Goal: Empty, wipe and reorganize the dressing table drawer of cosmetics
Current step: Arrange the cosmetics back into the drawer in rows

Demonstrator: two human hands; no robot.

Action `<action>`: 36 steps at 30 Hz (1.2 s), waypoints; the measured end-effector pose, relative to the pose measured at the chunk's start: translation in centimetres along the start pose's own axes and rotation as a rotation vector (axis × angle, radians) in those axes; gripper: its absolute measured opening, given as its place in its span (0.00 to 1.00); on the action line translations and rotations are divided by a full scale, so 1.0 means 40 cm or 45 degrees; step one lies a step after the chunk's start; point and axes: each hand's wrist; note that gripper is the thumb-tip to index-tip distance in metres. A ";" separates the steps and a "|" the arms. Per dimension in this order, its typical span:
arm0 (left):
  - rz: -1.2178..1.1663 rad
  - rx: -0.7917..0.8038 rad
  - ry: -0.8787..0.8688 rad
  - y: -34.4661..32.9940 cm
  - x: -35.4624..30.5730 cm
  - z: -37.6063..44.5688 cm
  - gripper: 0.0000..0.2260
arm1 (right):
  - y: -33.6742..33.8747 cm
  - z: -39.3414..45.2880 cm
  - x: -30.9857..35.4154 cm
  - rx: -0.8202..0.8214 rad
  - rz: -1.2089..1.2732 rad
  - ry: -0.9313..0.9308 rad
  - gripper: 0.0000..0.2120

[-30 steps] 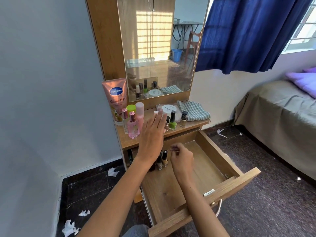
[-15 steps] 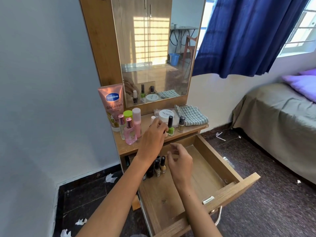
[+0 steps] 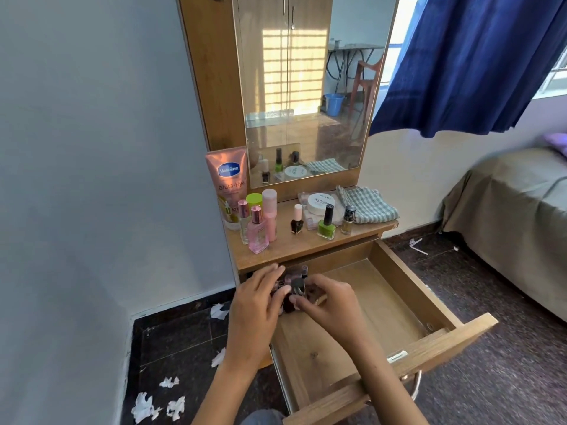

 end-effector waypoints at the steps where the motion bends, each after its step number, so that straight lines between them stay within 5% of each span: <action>1: 0.059 0.019 0.028 0.002 0.012 -0.018 0.15 | -0.002 -0.009 -0.004 0.072 0.027 -0.065 0.10; 8: 0.253 0.251 0.056 -0.013 0.040 -0.101 0.16 | -0.066 -0.022 0.005 0.475 -0.305 -0.236 0.06; 20: 0.433 0.381 0.058 -0.024 0.019 -0.100 0.14 | -0.092 -0.010 0.000 0.451 -0.270 -0.295 0.12; 29: 0.654 0.577 -0.014 -0.029 -0.008 -0.086 0.17 | 0.012 0.000 0.027 -0.226 -0.042 -0.351 0.06; 32: 0.667 0.578 -0.037 -0.028 -0.005 -0.079 0.15 | 0.043 0.045 0.039 -0.466 -0.052 -0.359 0.12; 36: 0.703 0.543 -0.078 -0.039 0.004 -0.078 0.16 | 0.066 0.122 0.048 -0.510 -0.136 -0.401 0.21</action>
Point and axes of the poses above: each hand's wrist, its own z-axis towards the middle knuckle, its own y-axis out of the back of the hand, x = y × z, and after that the axes turned 8 degrees about -y, right-handed
